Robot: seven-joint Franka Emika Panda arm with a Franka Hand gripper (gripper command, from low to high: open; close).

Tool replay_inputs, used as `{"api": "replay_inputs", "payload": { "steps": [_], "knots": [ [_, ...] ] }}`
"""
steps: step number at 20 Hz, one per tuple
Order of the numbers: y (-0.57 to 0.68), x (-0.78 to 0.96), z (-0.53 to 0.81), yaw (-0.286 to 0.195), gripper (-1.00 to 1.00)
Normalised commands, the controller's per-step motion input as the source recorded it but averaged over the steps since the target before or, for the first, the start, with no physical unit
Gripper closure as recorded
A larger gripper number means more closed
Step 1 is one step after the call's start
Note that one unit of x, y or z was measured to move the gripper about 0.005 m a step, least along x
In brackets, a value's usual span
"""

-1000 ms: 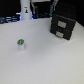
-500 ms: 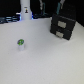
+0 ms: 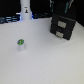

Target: Open the kcup holder, insert the kcup into the holder, and close the kcup holder

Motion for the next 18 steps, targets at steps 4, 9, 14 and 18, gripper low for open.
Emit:
{"api": "replay_inputs", "payload": {
  "steps": [4,9,14,18],
  "knots": [
    [0.76,-0.24,-0.14,-0.173,-1.0],
    [0.63,-0.25,-0.24,-0.191,-1.0],
    [0.47,-0.24,-0.34,-0.191,-1.0],
    [0.18,-0.26,-0.4,-0.125,-1.0]
  ]
}}
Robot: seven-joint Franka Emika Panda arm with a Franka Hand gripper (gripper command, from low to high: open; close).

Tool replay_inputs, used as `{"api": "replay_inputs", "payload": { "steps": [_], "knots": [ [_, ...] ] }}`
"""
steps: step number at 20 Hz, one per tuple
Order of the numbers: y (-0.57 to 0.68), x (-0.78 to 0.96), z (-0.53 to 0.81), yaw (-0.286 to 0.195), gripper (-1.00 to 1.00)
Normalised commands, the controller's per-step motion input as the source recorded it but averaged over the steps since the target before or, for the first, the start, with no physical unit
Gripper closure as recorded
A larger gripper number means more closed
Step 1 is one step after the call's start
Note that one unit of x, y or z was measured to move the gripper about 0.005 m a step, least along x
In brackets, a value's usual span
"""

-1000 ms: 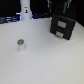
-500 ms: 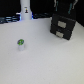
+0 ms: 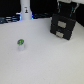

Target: Open the kcup holder, insert the kcup into the holder, and close the kcup holder

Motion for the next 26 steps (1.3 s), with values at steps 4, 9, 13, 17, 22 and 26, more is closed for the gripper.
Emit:
{"api": "replay_inputs", "payload": {
  "steps": [4,9,13,17,22,26],
  "knots": [
    [0.05,-0.29,-0.41,-0.056,-1.0],
    [0.06,-0.3,-0.37,-0.014,-1.0],
    [0.09,-0.4,-0.4,0.005,-1.0],
    [0.03,-0.44,-0.47,-0.015,-1.0],
    [0.0,-0.35,-0.51,-0.027,-1.0],
    [0.0,-0.32,-0.47,-0.029,-1.0]
  ]
}}
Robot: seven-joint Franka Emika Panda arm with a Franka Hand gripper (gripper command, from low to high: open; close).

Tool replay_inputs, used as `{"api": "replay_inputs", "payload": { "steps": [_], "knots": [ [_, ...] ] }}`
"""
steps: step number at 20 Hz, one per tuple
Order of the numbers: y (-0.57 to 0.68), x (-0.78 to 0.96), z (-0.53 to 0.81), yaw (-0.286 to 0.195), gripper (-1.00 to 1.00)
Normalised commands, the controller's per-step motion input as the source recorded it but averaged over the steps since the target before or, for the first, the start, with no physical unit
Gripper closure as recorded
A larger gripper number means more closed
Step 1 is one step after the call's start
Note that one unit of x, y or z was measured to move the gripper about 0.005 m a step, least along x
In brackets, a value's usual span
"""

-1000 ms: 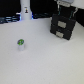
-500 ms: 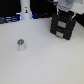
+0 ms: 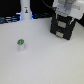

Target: Open the kcup holder, insert the kcup into the holder, and close the kcup holder

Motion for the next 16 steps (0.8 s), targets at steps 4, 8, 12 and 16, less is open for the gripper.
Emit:
{"api": "replay_inputs", "payload": {
  "steps": [4,8,12,16],
  "knots": [
    [0.01,-0.17,-0.14,-0.016,1.0],
    [0.0,0.01,0.0,-0.016,1.0],
    [-0.02,0.13,0.03,-0.008,1.0],
    [-0.04,0.27,0.03,-0.013,1.0]
  ]
}}
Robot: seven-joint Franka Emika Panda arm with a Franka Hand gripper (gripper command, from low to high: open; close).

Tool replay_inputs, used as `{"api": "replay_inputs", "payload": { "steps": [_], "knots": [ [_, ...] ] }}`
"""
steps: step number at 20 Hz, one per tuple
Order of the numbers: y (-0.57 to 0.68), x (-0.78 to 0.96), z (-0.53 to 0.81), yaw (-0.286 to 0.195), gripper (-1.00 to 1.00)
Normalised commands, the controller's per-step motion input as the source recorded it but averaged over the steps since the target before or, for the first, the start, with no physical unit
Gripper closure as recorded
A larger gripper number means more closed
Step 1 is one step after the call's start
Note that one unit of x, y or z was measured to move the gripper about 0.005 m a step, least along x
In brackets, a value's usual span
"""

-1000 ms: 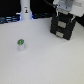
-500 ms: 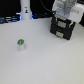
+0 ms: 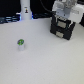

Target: Open the kcup holder, insert the kcup into the holder, and close the kcup holder

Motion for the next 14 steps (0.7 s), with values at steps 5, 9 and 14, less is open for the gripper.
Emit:
{"api": "replay_inputs", "payload": {
  "steps": [5,9,14],
  "knots": [
    [-0.04,0.34,0.05,-0.024,1.0],
    [-0.23,0.95,0.23,-0.049,1.0],
    [-0.25,0.97,0.23,-0.05,1.0]
  ]
}}
